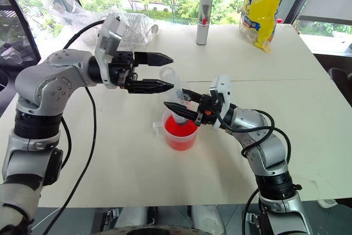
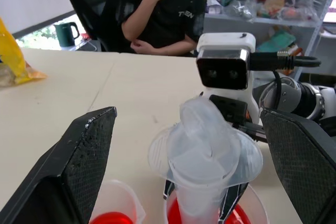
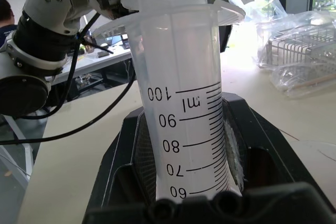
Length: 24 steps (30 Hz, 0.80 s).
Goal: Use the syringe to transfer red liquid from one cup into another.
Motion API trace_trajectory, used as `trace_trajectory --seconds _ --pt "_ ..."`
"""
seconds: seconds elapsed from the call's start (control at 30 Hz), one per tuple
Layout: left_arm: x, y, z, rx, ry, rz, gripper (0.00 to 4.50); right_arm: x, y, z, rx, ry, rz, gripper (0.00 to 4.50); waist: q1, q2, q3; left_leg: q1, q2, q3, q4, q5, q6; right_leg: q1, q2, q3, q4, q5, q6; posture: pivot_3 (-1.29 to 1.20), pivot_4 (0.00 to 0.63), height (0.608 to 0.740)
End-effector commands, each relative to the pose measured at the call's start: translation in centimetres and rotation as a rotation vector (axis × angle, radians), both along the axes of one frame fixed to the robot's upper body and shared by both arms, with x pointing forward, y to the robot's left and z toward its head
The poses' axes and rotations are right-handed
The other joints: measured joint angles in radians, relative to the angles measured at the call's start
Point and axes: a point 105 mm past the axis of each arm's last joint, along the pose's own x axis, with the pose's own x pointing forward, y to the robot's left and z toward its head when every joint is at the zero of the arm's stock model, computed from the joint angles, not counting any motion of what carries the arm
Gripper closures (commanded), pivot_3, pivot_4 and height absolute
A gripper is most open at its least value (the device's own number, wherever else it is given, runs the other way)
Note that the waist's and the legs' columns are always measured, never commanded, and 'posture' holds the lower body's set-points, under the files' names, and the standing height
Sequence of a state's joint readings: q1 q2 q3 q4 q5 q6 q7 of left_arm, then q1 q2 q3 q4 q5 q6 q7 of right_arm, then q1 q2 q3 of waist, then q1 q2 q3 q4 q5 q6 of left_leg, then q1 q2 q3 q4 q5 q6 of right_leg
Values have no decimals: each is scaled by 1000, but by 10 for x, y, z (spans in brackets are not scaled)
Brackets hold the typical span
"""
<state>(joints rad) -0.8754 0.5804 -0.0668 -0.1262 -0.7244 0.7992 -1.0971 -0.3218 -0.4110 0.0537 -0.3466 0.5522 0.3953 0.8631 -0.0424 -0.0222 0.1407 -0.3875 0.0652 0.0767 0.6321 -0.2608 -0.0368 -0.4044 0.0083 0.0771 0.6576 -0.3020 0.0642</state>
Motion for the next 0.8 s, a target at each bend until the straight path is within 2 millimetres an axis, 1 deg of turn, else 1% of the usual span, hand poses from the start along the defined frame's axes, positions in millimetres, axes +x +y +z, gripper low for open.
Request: trace_trajectory --seconds 0.03,0.07,0.17,0.23,0.43,0.57,0.67,0.8 --pt "-5 -4 8 -15 -27 -11 1715 -1 0 10 11 -50 6 3127 0 0 0 0 0 0 0 0 0 0 0 0 0 0 0 0 150 740" --pt "-5 -4 8 -17 -25 -10 2271 -1 0 10 11 -50 6 3127 0 0 0 0 0 0 0 0 0 0 0 0 0 0 0 0 150 740" --pt "-6 -6 10 -37 -14 -10 3753 -1 0 10 8 -50 6 3127 0 0 0 0 0 0 0 0 0 0 0 0 0 0 0 0 150 740" --pt "-6 -7 11 -41 -6 -12 4379 -2 0 10 4 -51 7 3127 0 0 0 0 0 0 0 0 0 0 0 0 0 0 0 0 150 740" --pt "-7 -7 10 -36 -9 -10 4379 -2 0 9 2 -45 10 3127 0 0 0 0 0 0 0 0 0 0 0 0 0 0 0 0 150 740" --pt "-4 -6 21 -59 -32 1 4379 -4 0 5 0 -23 21 3127 0 0 0 0 0 0 0 0 0 0 0 0 0 0 0 0 150 740" --pt "-2 -4 30 -83 -51 12 4379 -6 2 -3 -3 14 31 3127 0 0 0 0 0 0 0 0 0 0 0 0 0 0 0 0 150 740" --pt "0 -3 37 -102 -71 27 4379 -8 4 -8 1 48 41 3127 0 0 0 0 0 0 0 0 0 0 0 0 0 0 0 0 150 740"
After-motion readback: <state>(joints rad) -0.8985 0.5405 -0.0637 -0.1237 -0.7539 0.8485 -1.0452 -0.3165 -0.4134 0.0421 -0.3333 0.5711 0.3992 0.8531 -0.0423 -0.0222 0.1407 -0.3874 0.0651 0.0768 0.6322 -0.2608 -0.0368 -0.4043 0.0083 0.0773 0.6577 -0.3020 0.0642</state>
